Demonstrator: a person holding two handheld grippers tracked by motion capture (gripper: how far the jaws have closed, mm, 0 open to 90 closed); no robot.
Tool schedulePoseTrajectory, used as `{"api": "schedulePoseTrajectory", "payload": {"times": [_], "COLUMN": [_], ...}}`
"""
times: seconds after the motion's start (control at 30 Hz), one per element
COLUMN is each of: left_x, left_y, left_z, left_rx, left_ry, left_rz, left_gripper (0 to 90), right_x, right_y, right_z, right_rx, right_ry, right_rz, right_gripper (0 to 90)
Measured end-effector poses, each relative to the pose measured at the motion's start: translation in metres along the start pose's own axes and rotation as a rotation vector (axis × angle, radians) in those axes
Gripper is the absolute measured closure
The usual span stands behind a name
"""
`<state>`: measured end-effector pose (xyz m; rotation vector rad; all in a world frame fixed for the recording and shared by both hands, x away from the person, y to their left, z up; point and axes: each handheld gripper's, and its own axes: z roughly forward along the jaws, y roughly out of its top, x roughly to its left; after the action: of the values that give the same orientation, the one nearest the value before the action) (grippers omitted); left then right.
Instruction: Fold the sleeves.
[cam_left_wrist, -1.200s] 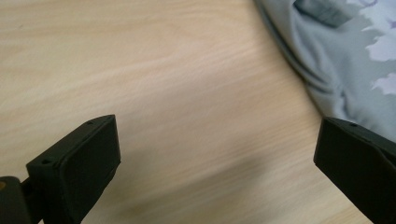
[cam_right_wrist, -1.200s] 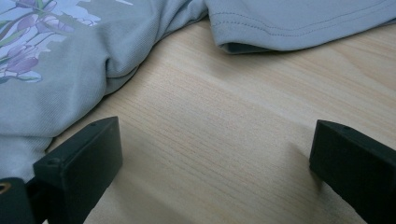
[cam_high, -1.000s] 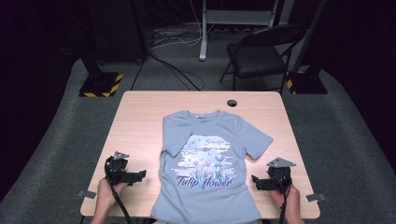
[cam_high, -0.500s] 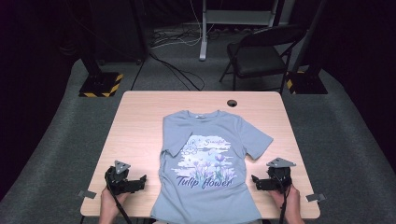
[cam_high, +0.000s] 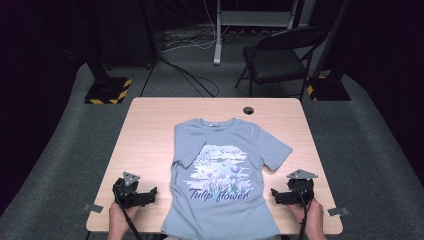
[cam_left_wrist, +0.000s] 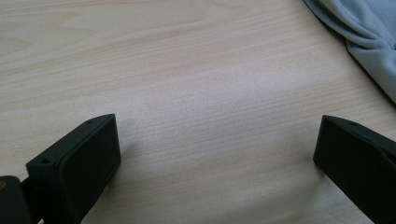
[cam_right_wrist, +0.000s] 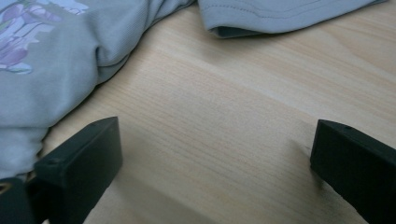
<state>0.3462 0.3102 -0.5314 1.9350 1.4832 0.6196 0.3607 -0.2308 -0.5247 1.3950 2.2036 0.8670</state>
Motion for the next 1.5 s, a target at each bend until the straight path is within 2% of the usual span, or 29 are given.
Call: {"api": "schedulePoseTrajectory", "payload": {"times": [0.13, 0.2, 0.5, 0.77, 1.0, 1.3, 1.5], "left_x": [0.000, 0.000, 0.000, 0.000, 0.000, -0.001, -0.001], "left_y": [0.000, 0.000, 0.000, 0.000, 0.000, 0.000, 0.000], "left_z": [0.000, 0.000, 0.000, 0.000, 0.000, 0.000, 0.000], "left_rx": [0.000, 0.000, -0.002, -0.001, 0.000, 0.000, -0.001], "left_ry": [0.000, -0.001, -0.003, -0.002, 0.001, 0.006, 0.006], "left_rz": [0.000, 0.001, 0.000, 0.000, -0.002, -0.009, -0.009], "left_gripper": [0.1, 0.1, 0.1, 0.1, 0.1, 0.1, 0.2], "right_x": [-0.002, -0.004, -0.009, -0.024, -0.036, -0.047, -0.057], "right_y": [0.006, 0.009, 0.021, 0.044, 0.058, 0.073, 0.086], "right_z": [-0.002, -0.003, -0.001, 0.003, 0.007, 0.011, 0.020], "right_rx": [0.049, 0.056, 0.097, 0.145, 0.180, 0.196, 0.227], "right_ry": [0.022, 0.038, 0.056, 0.092, 0.089, 0.095, 0.091], "right_rz": [0.000, 0.008, 0.024, 0.056, 0.095, 0.118, 0.141], "right_gripper": [4.3, 5.2, 5.8, 6.0, 5.6, 5.7, 5.2]}}
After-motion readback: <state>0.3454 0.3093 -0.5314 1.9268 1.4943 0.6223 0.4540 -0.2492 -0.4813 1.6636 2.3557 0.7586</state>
